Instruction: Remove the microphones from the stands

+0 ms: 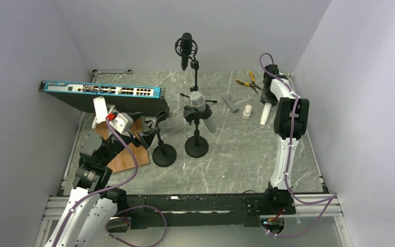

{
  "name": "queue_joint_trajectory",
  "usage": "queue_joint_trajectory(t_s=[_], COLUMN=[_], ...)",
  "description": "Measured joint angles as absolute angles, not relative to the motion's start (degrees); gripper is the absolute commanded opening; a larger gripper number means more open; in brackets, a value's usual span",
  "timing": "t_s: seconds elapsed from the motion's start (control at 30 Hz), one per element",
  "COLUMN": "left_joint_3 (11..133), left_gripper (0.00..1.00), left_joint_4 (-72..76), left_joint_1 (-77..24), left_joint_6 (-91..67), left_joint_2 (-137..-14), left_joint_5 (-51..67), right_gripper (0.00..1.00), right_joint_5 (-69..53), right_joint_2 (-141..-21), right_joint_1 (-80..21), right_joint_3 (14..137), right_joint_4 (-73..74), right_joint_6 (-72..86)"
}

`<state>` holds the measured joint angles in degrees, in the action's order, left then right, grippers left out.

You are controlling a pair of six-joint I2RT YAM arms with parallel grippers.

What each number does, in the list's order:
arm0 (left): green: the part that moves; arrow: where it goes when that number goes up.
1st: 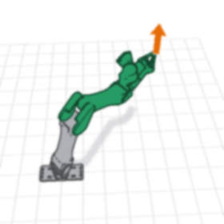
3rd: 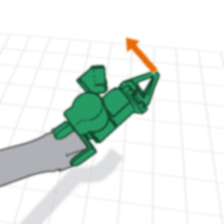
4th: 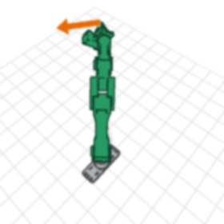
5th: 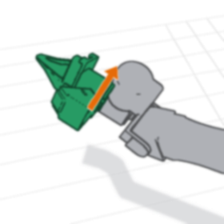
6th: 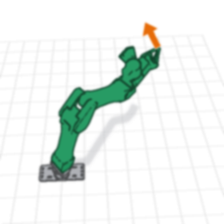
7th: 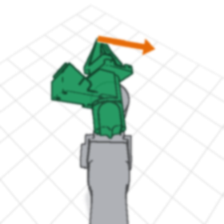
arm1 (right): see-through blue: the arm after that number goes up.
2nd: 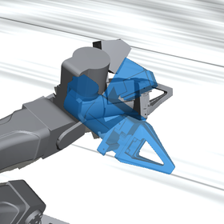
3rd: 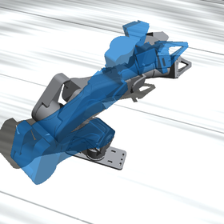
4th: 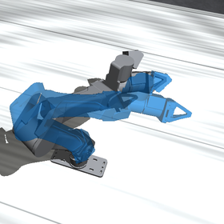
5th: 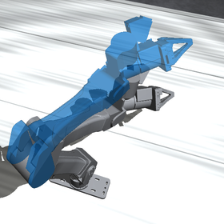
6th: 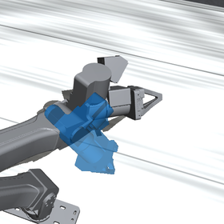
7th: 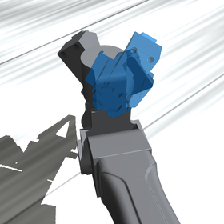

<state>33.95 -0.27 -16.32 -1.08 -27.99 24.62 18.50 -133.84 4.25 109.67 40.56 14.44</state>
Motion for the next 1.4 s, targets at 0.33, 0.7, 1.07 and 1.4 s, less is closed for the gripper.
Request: queue_joint_trajectory(t_s=[0.33, 0.7, 1.07, 1.4], left_joint_3=[34.0, 34.0, 34.0, 34.0], left_gripper=[0.89, 0.89, 0.9, 0.91], left_joint_4=[-0.3, -0.3, -0.3, -0.2], left_joint_1=[-16.3, -16.3, -16.3, -16.3], left_joint_6=[-1.1, -1.1, -1.1, -1.1], left_joint_2=[-28.0, -27.9, -27.9, -27.9], left_joint_5=[24.6, 24.6, 24.6, 24.9], right_gripper=[0.65, 0.81, 0.99, 1.0], right_joint_5=[18.0, 15.9, 16.0, 16.5], right_joint_2=[-134.4, -134.4, -133.4, -119.1], right_joint_1=[4.3, 4.9, 4.8, 4.2], right_joint_3=[110.6, 110.7, 110.5, 103.5], right_joint_4=[40.4, 38.9, 40.5, 42.0], right_joint_6=[13.3, 13.1, 13.0, 13.1])
